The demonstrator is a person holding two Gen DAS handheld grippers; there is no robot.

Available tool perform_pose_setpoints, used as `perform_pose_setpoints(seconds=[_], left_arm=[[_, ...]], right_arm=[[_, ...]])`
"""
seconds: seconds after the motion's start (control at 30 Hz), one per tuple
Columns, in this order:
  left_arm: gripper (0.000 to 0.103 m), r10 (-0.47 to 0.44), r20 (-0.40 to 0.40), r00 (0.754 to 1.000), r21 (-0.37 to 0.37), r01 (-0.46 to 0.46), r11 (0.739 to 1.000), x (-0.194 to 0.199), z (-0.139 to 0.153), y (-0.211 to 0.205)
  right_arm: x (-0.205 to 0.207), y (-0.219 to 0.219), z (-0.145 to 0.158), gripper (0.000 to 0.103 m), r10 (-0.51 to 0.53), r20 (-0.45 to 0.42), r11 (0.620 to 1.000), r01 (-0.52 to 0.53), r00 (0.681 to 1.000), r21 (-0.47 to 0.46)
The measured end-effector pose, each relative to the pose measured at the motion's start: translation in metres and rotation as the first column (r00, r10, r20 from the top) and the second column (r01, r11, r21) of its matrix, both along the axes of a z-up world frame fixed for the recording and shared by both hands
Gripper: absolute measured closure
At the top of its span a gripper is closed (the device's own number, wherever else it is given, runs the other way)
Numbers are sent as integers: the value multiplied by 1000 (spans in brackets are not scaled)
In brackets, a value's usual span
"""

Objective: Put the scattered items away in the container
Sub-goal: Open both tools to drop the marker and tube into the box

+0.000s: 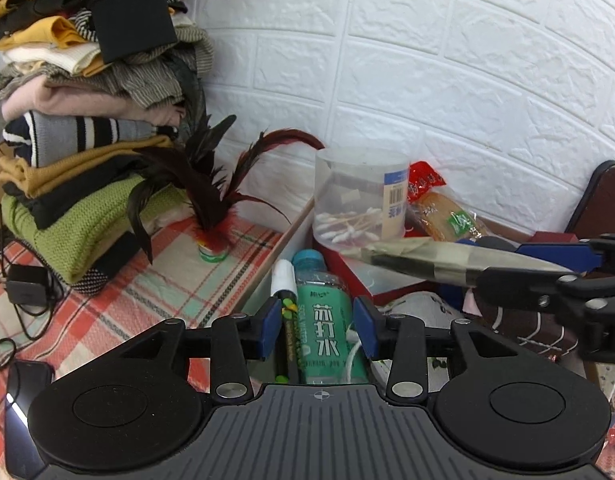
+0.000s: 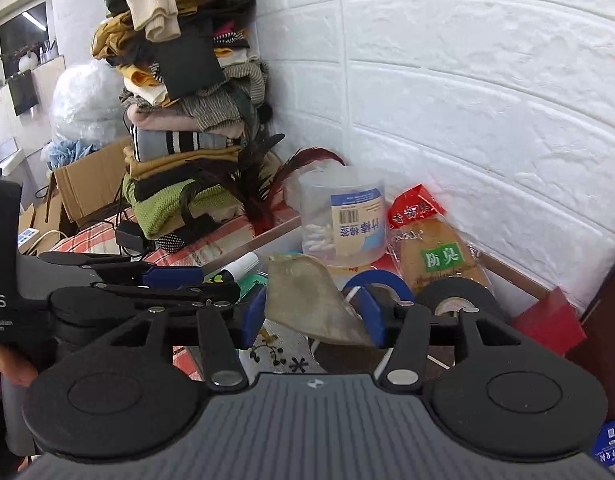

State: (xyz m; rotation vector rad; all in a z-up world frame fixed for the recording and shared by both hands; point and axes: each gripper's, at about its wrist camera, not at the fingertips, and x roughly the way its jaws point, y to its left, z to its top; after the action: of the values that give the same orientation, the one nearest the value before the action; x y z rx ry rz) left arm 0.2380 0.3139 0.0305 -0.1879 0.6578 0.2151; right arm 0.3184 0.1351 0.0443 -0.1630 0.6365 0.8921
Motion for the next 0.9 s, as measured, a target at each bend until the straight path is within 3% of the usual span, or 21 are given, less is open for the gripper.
perform_pose_setpoints(seconds=[0.23,0.3,0.37,0.53,0.63,0.73,0.9], left_arm=[[47,-3,4,1000,-39,4,999,-18,1,4],[49,-21,-1,1000,-48,21,999,-20,-1,1],[59,-41,-13,999,-51,41,998,-17,-5,-3],[73,-73,-27,997,-78,70,994,-5,-15,-11],[64,-55,-26,998,-65,53,996,-1,-16,-13],[44,-36,-4,999,-32,36,999,-9,-12,-11],[38,-2,30,1000,-20,2,1000,-30,-2,1]], right_arm=[[-9,-14,13,48,12,7,1000,-12,1000,13],[-12,-11,11,54,31,4,1000,-31,1000,-2],[-15,-6,9,58,47,1,999,-47,999,-16],[-21,9,1,59,79,14,997,-78,997,-16],[-20,20,0,62,89,-4,996,-89,996,-3],[-17,23,0,61,97,-40,995,-97,994,10],[-20,9,4,58,86,-16,996,-86,996,24]])
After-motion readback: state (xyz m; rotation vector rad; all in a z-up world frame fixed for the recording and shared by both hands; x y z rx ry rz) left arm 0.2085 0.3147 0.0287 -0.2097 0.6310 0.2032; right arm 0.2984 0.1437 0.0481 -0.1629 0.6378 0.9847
